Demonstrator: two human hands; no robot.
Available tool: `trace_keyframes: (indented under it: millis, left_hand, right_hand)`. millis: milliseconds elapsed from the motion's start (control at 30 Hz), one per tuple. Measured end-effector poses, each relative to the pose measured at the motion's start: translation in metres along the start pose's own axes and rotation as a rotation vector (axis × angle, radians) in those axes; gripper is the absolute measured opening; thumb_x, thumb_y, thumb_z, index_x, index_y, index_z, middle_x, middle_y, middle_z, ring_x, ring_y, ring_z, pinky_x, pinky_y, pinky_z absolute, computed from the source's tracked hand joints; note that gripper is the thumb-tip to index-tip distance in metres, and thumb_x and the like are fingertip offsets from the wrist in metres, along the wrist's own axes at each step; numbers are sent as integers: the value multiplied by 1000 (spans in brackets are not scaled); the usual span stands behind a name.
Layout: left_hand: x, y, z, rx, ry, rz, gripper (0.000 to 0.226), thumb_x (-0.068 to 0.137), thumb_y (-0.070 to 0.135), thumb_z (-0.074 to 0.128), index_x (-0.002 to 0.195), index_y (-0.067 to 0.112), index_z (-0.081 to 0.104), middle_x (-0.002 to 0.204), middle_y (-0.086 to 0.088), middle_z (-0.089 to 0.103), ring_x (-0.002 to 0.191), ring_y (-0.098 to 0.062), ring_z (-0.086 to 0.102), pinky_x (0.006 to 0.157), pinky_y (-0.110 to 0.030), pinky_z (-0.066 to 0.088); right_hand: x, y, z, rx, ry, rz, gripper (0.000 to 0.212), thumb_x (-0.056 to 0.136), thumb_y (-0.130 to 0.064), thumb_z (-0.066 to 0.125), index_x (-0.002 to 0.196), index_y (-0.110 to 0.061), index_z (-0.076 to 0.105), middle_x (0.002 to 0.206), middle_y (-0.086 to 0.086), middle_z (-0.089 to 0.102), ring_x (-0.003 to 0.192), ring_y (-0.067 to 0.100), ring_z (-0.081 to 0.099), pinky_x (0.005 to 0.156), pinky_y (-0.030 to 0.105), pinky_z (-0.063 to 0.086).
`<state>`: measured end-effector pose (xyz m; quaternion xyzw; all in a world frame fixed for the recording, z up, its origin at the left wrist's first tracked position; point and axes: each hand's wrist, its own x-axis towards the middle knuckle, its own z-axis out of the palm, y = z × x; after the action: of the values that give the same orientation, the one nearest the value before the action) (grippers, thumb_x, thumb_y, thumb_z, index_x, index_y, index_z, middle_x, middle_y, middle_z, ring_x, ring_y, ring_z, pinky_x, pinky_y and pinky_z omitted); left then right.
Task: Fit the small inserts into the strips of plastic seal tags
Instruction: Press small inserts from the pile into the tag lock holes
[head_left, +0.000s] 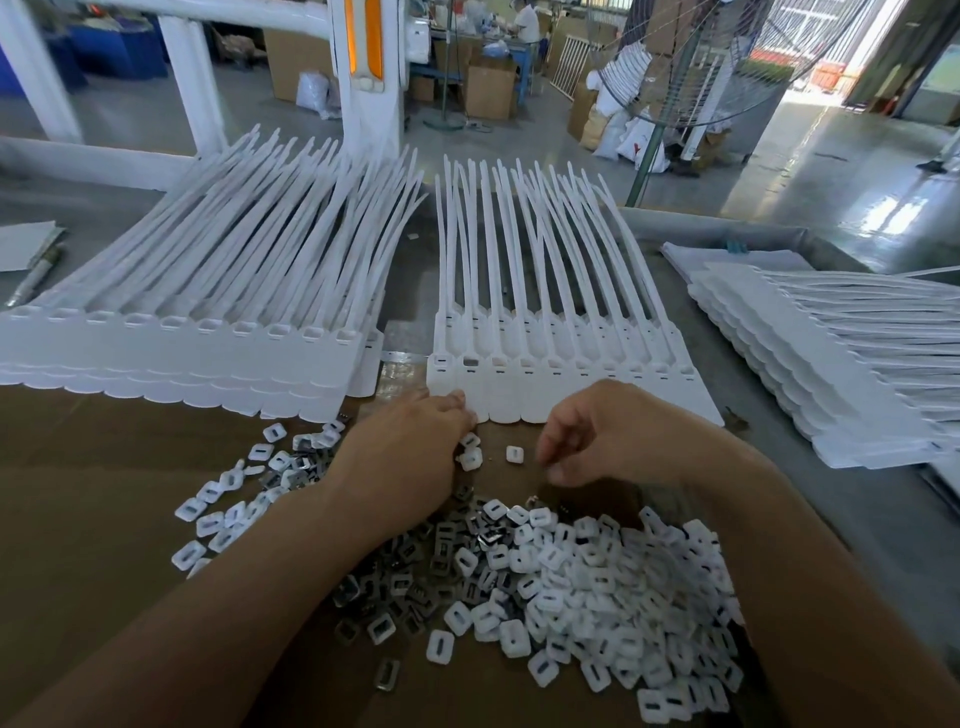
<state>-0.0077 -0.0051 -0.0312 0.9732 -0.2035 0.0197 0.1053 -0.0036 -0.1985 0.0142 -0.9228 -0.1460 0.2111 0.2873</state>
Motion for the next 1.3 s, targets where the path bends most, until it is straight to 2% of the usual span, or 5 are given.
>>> trace_keyframes:
  millis: [200,433,1000,1167,1300]
  left_hand:
    - [3,0,2,-8,-23,2,53,86,6,40,136,24,38,148,7,29,132,-13,28,107,-35,30]
    - [1,0,1,-18,-1,5,53,86,4,39,136,24,39,147,7,30,133,-14,29,108,-33,29]
    - [0,1,0,-9,-18,-7,55,86,6,39,138,25,35,148,8,27,135,-15,25,109,-36,28]
    - [-1,0,0,-9,-12,0,55,86,6,40,138,25,35,148,7,27,134,-14,26,108,-35,29]
    - [-2,0,1,-18,-4,5,54,86,6,41,137,24,37,148,7,28,133,-15,27,107,-34,29]
  right_hand:
    - [-9,2,-1,-82,-168,25,21,74,-13,75,74,-31,65,76,-11,66,60,-8,57,59,9,44]
    - [-9,-2,4,-157,-112,15,24,76,-14,72,67,-32,59,70,-15,58,57,-8,51,54,9,38]
    - [-6,-2,12,-239,28,-27,27,79,-14,68,67,-32,52,77,-15,55,70,-1,51,61,13,42]
    - [-8,-2,10,-167,21,-6,27,79,-11,68,68,-34,59,70,-16,60,66,-4,54,60,10,42]
    - [0,-5,1,22,233,-28,23,75,-11,72,65,-29,64,67,-11,66,62,-2,60,62,10,48]
